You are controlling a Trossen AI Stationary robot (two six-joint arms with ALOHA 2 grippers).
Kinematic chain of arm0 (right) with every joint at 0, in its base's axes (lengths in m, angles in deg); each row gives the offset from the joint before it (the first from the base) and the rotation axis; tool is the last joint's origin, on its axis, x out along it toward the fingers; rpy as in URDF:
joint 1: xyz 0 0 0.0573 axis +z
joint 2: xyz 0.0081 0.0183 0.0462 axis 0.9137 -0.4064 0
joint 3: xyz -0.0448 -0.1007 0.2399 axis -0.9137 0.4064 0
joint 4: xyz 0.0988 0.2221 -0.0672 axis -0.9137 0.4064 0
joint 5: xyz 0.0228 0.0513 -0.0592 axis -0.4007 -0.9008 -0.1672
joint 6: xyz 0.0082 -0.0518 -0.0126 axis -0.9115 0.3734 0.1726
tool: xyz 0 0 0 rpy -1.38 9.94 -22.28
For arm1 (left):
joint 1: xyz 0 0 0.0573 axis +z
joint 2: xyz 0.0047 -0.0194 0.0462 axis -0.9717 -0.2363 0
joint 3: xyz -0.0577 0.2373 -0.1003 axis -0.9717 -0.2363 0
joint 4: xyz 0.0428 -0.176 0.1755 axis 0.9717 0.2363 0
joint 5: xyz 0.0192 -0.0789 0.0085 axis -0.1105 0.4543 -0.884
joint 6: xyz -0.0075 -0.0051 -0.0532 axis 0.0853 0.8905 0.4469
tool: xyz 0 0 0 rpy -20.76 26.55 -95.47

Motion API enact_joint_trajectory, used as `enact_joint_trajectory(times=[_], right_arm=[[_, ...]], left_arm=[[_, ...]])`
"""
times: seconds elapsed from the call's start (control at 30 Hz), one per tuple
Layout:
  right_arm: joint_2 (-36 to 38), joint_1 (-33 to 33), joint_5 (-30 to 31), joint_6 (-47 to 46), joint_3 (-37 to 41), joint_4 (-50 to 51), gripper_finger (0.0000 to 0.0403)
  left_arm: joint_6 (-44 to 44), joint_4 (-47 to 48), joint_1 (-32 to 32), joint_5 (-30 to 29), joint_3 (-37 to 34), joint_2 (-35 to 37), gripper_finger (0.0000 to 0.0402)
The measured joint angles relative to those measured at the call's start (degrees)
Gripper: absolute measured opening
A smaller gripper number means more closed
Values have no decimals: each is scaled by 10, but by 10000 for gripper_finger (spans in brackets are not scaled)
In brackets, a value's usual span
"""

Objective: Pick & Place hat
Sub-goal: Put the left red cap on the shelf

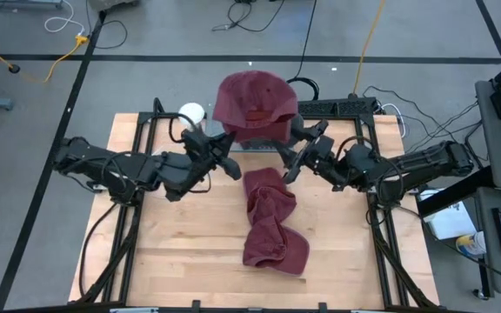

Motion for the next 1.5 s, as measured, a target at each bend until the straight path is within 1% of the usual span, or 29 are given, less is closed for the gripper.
enact_joint_trajectory(times=[0.13, 0.23, 0.37, 0.5, 0.53, 0.67, 0.8, 0.97, 1.07, 1.1, 1.17, 1.23, 1.3, 1.4, 1.5], right_arm=[[9, 8, 2, 0, -1, -3, 206], [11, 16, 24, 0, -1, 2, 176], [14, 27, 79, 13, -1, 4, 110], [14, 31, 104, 29, -1, 7, 25], [14, 31, 110, 35, -1, 7, 15], [14, 30, 119, 49, -1, 7, 16], [18, 31, 132, 73, -1, 6, 8], [45, 31, 125, 107, -1, 12, 6], [69, 32, 125, 129, 0, 24, 6], [80, 31, 137, 133, 0, 33, 6], [103, 29, 142, 136, -1, 50, 6], [123, 30, 143, 132, -1, 74, 6], [138, 31, 130, 129, -1, 98, 6], [168, 30, 93, 118, 0, 132, 6], [201, 25, 36, 87, -1, 175, 6]], left_arm=[[1, 10, -2, -4, 12, -5, 10], [3, 17, -3, -7, 13, -5, 10], [5, 17, -5, -10, 13, -5, 11], [11, 18, -6, -4, 13, -5, 22], [13, 18, -6, 2, 13, -5, 23], [13, 18, -4, 21, 13, -5, 26], [5, 18, -5, 39, 13, -4, 28], [25, 23, -4, 95, 13, 4, 33], [47, 41, -4, 135, 13, 12, 52], [53, 50, -5, 141, 13, 15, 61], [69, 59, -3, 168, 13, 23, 81], [86, 90, 0, 193, 13, 32, 102], [110, 119, 8, 221, 13, 37, 122], [146, 165, 20, 274, 13, 49, 148], [181, 196, 37, 337, 13, 62, 169]])
